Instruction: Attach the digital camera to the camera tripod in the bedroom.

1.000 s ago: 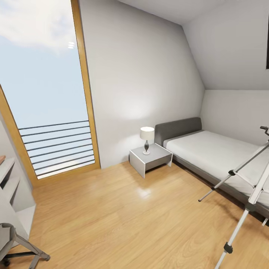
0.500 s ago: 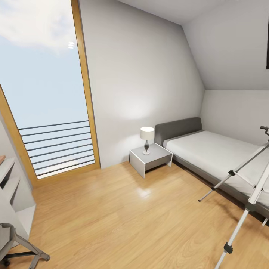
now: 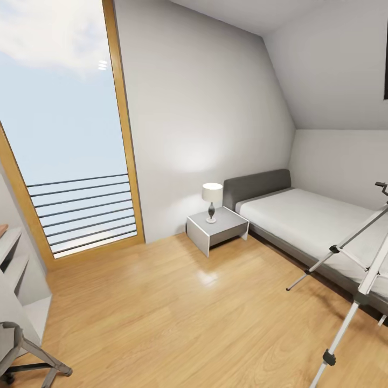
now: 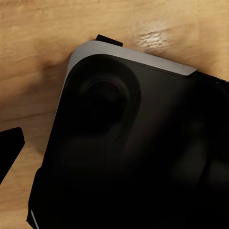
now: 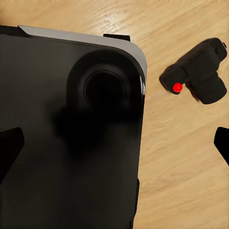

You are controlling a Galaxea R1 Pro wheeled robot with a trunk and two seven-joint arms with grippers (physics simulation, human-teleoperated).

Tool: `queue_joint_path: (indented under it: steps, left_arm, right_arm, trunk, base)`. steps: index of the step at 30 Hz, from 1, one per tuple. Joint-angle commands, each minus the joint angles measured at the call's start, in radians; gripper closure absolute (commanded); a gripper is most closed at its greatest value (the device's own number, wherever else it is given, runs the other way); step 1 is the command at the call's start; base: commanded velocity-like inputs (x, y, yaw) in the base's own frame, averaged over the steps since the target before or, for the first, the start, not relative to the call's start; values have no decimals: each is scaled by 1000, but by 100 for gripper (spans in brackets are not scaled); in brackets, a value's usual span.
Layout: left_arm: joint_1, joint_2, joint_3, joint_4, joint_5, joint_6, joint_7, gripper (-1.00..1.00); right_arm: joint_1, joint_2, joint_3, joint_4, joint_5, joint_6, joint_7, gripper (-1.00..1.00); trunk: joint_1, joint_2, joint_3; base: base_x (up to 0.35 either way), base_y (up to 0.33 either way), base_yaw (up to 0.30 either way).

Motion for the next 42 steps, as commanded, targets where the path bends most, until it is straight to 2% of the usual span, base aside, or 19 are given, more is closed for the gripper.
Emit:
queue_joint_path:
  steps: [1,42]
  left_arm:
    - [1,0,4,-2,3,-1,0,-100]
    - [1,1,1,-2,3,-2,-1,-100]
  right_arm:
    - [0,0,0,1,5,-3,-1,-100]
    - [0,3,2,1,12,-1,0,-100]
  trunk:
    - [0,0,-1]
    - [0,0,-1]
  base:
    - [0,0,0]
    - [0,0,0]
